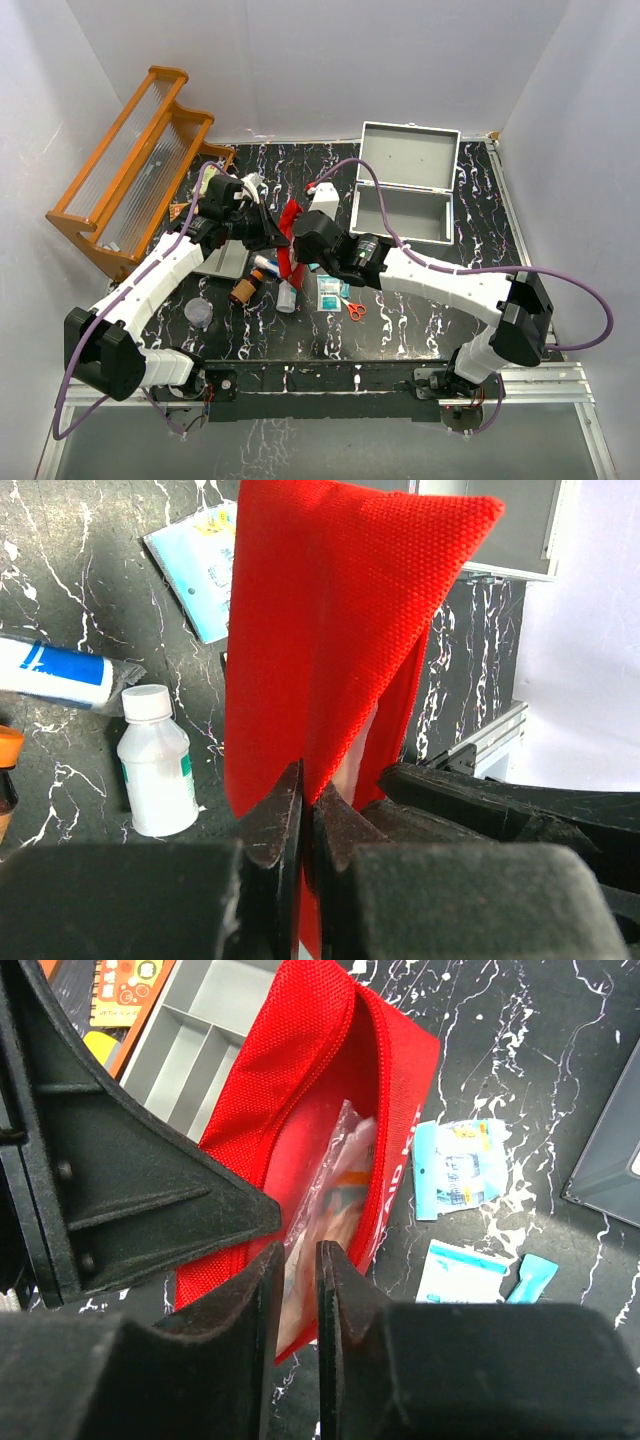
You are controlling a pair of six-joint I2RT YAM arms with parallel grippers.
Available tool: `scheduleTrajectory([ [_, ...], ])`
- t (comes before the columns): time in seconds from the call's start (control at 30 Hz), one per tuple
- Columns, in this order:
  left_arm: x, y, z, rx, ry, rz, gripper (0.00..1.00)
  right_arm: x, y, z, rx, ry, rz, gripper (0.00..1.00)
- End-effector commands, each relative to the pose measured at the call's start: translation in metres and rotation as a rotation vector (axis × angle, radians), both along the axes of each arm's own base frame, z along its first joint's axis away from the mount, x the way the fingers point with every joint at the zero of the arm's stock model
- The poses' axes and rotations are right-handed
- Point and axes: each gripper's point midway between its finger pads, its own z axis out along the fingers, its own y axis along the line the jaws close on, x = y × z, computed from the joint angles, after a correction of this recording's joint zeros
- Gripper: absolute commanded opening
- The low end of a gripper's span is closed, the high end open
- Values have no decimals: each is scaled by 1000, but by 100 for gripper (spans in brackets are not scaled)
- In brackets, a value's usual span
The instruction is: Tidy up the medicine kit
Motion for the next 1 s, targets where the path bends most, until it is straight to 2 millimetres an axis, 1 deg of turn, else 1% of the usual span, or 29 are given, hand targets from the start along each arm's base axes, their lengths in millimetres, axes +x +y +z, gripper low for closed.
scheduleTrajectory([
  [0.0,0,-6,22,-31,-61,-43,0,-1,7,39,96,-41,15,21],
  [0.07,-1,-5,21,-27,-62,-46,0,-2,6,42,103,-34,4,23],
  [0.17,-2,-5,23,-29,-68,-53,0,-3,5,38,92,-7,-9,23],
  [0.27,-2,-5,24,-29,-70,-56,0,-4,4,30,79,18,-25,21],
  [0.4,-4,-5,24,-30,-74,-65,0,-4,8,22,67,35,-24,18],
  [0.53,-5,-4,23,-27,-73,-68,0,1,14,18,50,35,-23,17],
  [0.63,-7,-4,22,-29,-72,-71,0,4,16,12,30,37,-30,16],
  [0.7,-8,-4,22,-31,-72,-74,0,7,16,6,9,42,-45,11],
  [0.83,-10,-4,23,-34,-76,-82,0,14,8,-5,-20,51,-116,0],
  [0.97,-12,-5,24,-42,-79,-93,0,19,3,-12,-22,74,-159,0],
])
